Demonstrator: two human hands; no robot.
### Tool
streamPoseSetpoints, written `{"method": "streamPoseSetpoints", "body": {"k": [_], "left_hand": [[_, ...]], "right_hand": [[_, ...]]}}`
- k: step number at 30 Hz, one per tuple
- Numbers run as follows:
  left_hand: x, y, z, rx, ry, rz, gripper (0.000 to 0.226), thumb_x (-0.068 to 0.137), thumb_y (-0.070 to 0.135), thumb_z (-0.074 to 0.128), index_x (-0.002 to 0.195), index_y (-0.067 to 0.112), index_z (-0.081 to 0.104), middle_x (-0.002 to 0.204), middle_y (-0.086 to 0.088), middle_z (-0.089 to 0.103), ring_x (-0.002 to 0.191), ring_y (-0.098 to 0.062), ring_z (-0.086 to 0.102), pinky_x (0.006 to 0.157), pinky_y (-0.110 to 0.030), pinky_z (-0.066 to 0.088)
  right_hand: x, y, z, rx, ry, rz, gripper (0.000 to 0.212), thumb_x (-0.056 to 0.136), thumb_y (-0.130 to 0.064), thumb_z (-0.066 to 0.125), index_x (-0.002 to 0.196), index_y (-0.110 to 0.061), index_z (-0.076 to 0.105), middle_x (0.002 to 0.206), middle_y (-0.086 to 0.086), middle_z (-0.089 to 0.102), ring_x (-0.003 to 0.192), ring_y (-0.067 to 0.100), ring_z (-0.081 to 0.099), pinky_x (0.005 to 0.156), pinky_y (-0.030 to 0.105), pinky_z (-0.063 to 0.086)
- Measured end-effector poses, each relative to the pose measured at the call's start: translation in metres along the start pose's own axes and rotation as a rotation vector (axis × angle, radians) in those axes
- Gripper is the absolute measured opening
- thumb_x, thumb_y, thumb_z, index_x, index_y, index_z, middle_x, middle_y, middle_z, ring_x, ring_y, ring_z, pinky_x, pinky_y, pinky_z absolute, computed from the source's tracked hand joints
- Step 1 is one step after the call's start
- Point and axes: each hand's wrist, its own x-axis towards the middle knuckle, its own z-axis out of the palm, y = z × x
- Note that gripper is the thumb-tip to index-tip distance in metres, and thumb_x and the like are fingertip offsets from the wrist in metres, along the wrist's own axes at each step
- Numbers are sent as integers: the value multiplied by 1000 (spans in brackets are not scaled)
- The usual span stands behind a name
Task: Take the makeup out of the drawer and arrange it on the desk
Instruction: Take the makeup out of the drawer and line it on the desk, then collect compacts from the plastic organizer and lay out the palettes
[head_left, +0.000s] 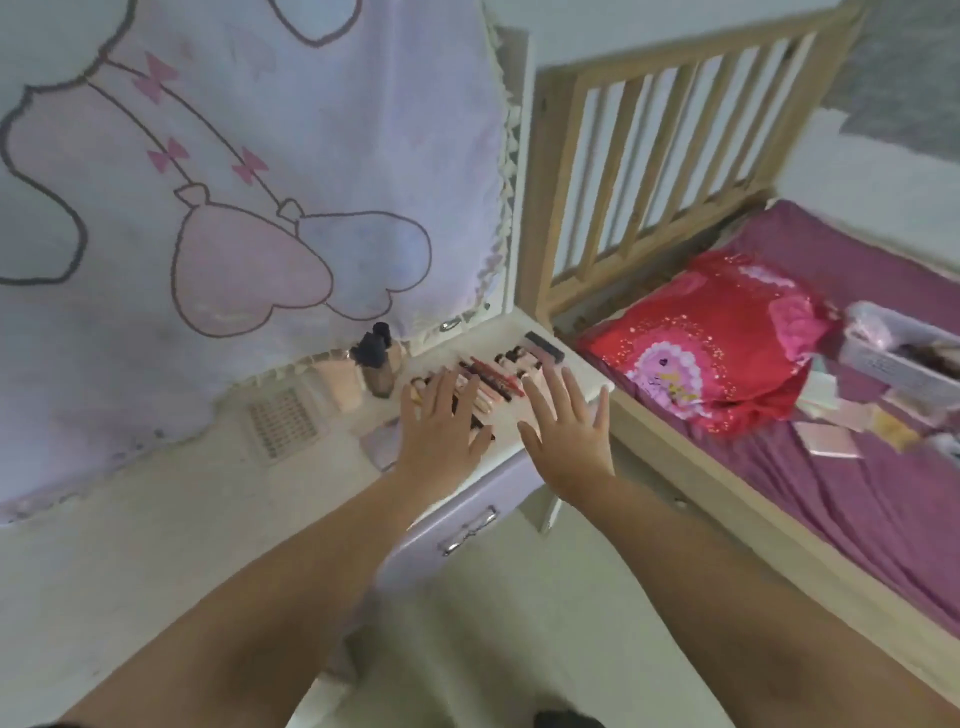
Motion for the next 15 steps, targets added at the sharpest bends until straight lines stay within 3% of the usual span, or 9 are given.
{"method": "streamPoseSetpoints", "body": {"k": [3,5,7,11,15], "left_hand": [[-22,18,16,-33,-7,228,55,91,45,42,131,10,55,133,-17,54,124,-33,51,96,-63,39],[-40,31,27,-50,-35,339,59,92,47,30,130,11,56,131,-15,57,121,-32,55,94,-61,42],[-59,47,39,-51,-86,440,60,92,48,31,137,12,48,138,-15,51,128,-31,48,100,-62,35],[-109,83,67,-40,-352,677,67,97,51,24,151,19,1,159,-9,5,146,-24,0,112,-58,-3],[-169,128,70,11,-458,914,66,96,54,12,148,23,-15,159,-6,-8,145,-23,-12,110,-59,-8]], "right_hand": [[-53,0,16,-18,-72,198,59,97,-50,5,147,-29,-17,159,1,-15,145,23,-16,111,60,-11],[-95,-4,25,-5,-128,319,59,97,-50,7,149,-29,-12,159,1,-15,145,22,-17,112,61,-10],[-141,-9,35,19,-185,467,59,97,-52,6,149,-29,-10,158,0,-16,145,21,-18,111,61,-13],[-245,-26,50,86,-263,762,62,91,-54,-6,148,-32,-14,158,-1,-17,144,21,-21,108,60,-18],[-344,-52,56,158,-312,1053,63,90,-54,-4,149,-32,-11,159,-1,-16,145,21,-19,108,61,-16]]}}
